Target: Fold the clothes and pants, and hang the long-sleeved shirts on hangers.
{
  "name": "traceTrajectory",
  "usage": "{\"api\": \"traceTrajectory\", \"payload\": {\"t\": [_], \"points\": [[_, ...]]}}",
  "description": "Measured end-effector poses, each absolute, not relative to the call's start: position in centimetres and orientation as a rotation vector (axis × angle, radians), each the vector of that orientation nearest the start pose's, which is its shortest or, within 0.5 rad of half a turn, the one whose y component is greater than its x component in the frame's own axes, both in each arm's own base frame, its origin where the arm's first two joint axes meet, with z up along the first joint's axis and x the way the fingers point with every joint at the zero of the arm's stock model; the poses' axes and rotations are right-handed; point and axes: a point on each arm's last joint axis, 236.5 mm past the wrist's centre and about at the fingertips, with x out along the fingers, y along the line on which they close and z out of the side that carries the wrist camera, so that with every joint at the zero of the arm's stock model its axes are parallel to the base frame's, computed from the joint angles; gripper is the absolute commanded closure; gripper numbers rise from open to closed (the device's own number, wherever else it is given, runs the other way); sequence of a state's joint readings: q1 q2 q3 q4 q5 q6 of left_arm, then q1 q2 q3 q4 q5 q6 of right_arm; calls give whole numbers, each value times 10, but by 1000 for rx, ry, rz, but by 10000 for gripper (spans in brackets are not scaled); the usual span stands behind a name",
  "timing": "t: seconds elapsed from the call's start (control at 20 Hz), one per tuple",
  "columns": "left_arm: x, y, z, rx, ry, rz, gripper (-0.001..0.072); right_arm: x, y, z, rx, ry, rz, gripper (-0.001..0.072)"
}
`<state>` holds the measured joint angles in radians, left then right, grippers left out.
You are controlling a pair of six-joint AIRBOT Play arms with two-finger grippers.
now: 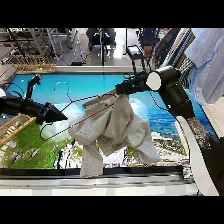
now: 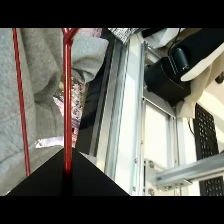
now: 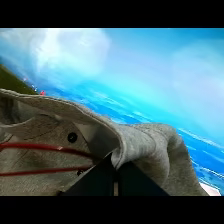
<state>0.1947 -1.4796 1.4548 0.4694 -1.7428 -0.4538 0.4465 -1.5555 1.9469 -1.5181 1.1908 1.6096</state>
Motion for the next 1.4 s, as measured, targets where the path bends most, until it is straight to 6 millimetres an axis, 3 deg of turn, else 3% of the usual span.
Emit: {"api": "traceTrajectory", "payload": {"t": [0.25,0.4,0.6,0.7,0.85,0.9,0.95,1.05,1.1,1.2,1.25,1.3,1.4], "points": [[376,-138,128,-122,794,-1348,686,435,288,189,-263,809,619,684],[370,-142,126,-106,792,-1393,686,396,317,186,-393,820,743,685],[363,-155,125,-98,780,-1456,685,338,351,204,-534,766,908,685],[365,-163,132,-121,725,-1495,686,309,358,214,-610,737,984,684],[370,-177,160,-216,552,-1577,686,277,357,219,-704,730,1063,668],[371,-180,171,-255,487,-1610,686,271,356,220,-730,725,1078,548],[372,-182,179,-291,429,-1638,686,267,353,221,-756,719,1086,432],[374,-183,192,-348,345,-1671,686,268,345,225,-807,699,1072,284],[374,-183,194,-363,322,-1683,686,272,337,229,-845,677,1048,284],[377,-183,197,-388,284,-1690,686,287,320,245,-927,607,970,190],[378,-182,199,-396,270,-1695,686,298,308,255,-975,565,908,168],[378,-182,200,-403,261,-1699,686,311,298,265,-1016,525,846,96],[379,-182,201,-409,251,-1699,686,340,284,280,-1092,442,747,80]]}}
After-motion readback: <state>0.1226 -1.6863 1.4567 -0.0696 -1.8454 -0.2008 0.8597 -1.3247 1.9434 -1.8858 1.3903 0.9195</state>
